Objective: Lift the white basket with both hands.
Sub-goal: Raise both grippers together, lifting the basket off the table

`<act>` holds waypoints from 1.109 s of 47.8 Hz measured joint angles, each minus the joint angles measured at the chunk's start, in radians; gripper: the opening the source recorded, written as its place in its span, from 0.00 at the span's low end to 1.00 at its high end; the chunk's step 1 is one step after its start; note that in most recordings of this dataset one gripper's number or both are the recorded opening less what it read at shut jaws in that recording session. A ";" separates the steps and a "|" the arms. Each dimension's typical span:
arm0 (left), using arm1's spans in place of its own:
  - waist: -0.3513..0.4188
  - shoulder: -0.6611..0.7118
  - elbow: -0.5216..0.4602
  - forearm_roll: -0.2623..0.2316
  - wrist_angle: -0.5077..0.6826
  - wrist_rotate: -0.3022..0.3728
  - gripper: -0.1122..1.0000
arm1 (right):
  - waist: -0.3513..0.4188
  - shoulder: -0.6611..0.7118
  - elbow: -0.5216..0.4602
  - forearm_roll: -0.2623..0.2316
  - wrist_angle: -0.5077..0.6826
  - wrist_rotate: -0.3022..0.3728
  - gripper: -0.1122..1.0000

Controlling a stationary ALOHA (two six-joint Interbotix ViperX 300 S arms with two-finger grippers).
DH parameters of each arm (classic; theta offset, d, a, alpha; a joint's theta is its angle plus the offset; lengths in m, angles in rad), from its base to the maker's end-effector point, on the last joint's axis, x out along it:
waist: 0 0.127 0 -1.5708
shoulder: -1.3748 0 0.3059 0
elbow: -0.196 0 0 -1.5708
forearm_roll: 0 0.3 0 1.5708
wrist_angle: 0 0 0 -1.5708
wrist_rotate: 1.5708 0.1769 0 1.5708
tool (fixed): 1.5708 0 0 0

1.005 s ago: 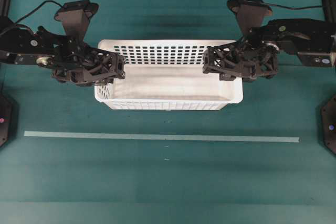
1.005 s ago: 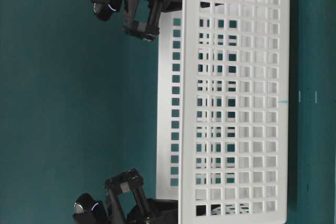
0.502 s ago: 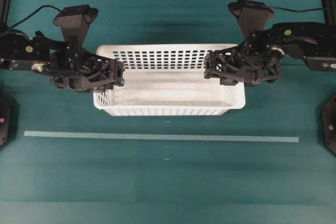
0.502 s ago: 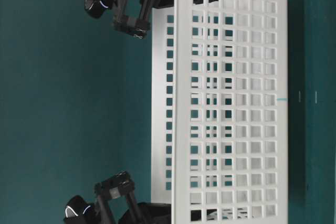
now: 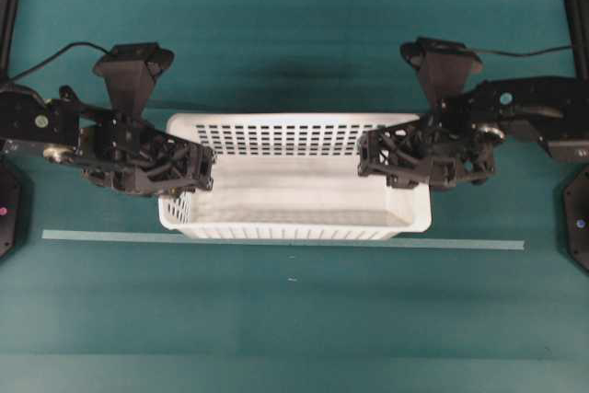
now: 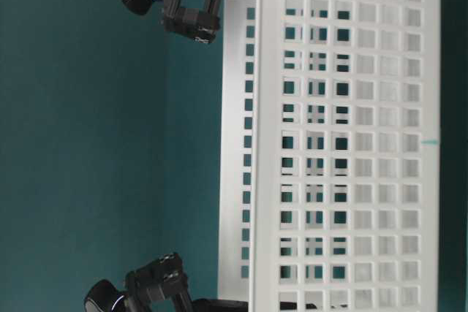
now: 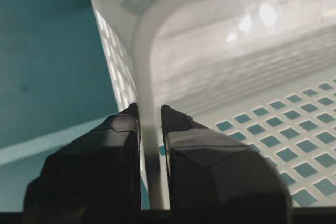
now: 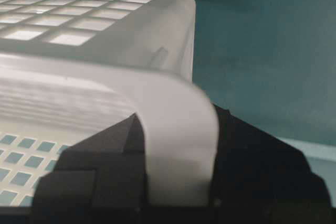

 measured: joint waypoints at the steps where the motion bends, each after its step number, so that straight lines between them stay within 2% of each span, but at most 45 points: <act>1: -0.005 0.000 0.000 0.000 0.002 0.000 0.14 | 0.005 0.000 0.000 0.002 -0.002 0.008 0.24; 13: -0.072 -0.002 0.000 0.000 0.000 -0.046 0.13 | 0.066 0.000 0.006 -0.002 -0.017 0.054 0.24; 35: -0.130 0.009 0.000 0.000 -0.017 -0.054 0.13 | 0.152 0.003 0.009 -0.035 -0.020 0.167 0.24; 53: -0.152 0.035 0.008 0.000 -0.026 -0.095 0.13 | 0.172 0.032 0.015 -0.040 -0.054 0.178 0.24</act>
